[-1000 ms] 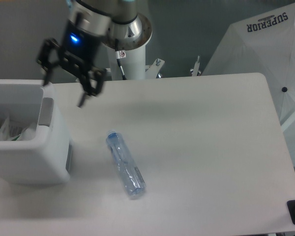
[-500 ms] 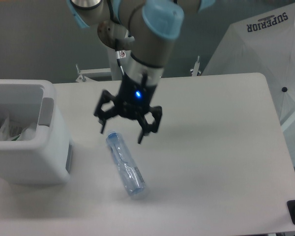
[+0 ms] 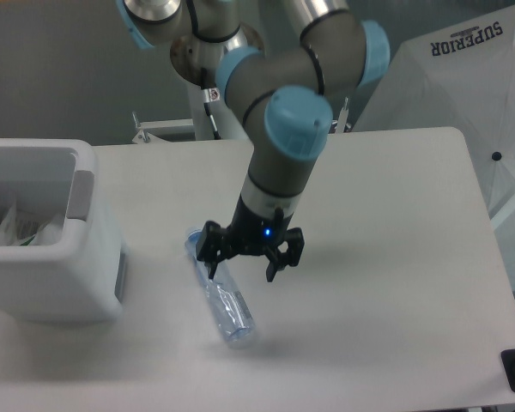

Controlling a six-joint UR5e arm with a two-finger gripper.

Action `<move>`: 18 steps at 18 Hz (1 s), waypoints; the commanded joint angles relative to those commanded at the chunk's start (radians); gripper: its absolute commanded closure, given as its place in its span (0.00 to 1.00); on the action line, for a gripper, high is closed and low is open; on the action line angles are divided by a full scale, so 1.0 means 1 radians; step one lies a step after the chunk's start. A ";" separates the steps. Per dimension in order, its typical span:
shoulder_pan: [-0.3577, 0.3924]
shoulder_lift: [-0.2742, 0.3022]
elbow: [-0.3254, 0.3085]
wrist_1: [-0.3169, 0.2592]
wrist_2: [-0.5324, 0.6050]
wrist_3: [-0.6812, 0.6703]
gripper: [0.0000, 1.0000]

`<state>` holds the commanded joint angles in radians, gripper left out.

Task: Place the trash in the trash can
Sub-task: 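Move the open gripper over the clear water bottle and lower, then rotate the gripper and close it around the bottle's cap end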

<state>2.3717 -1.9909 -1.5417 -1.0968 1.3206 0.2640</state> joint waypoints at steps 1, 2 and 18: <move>-0.009 -0.017 0.011 -0.011 0.014 -0.018 0.00; -0.015 -0.037 0.023 -0.024 0.026 -0.038 0.00; -0.063 -0.239 0.210 -0.245 0.151 -0.193 0.00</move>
<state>2.3087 -2.2303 -1.3317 -1.3420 1.4711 0.0706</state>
